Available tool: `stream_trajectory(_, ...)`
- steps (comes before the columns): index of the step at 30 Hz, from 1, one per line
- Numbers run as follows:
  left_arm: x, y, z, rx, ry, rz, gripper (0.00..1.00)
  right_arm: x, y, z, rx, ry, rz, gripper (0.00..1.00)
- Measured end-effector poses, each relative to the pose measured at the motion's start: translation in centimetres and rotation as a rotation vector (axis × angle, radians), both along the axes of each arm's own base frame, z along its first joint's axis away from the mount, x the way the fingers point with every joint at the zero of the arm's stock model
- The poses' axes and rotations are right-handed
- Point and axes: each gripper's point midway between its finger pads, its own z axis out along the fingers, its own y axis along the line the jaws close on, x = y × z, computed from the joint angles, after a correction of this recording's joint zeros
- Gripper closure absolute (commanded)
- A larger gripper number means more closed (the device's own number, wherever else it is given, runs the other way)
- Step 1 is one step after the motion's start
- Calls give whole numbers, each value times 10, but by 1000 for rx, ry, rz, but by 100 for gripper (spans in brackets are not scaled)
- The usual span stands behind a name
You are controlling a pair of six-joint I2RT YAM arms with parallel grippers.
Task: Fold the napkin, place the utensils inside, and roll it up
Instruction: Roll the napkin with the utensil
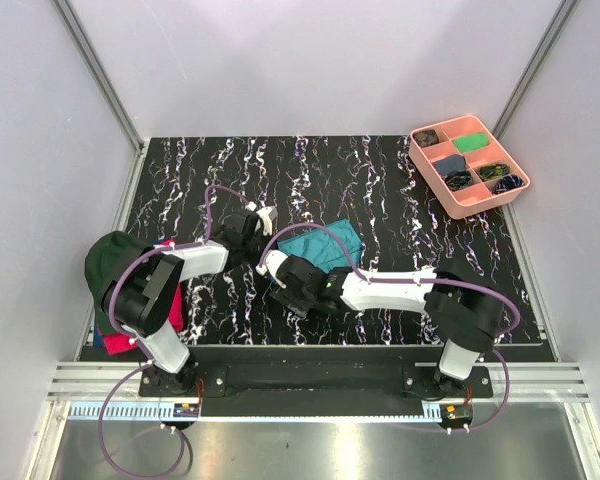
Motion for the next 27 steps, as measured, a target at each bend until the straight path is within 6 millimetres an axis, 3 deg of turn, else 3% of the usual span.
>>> stream_trajectory(12,-1,-2,0,-5,11,-9,100,14,2,-19,-63,-70,18,37)
stream_trajectory(21,-2,-5,0,-20,24,-26,99,22,13,-23,-45,-70,0,69)
stream_trajectory(24,-3,-6,0,-24,25,-28,91,23,13,-25,-42,-54,-4,76)
stream_trajectory(25,-3,-6,1,-24,25,-29,79,23,13,-25,-38,-46,-2,78)
stream_trajectory(27,-3,-6,1,-26,25,-29,67,22,13,-26,-29,-26,6,83)
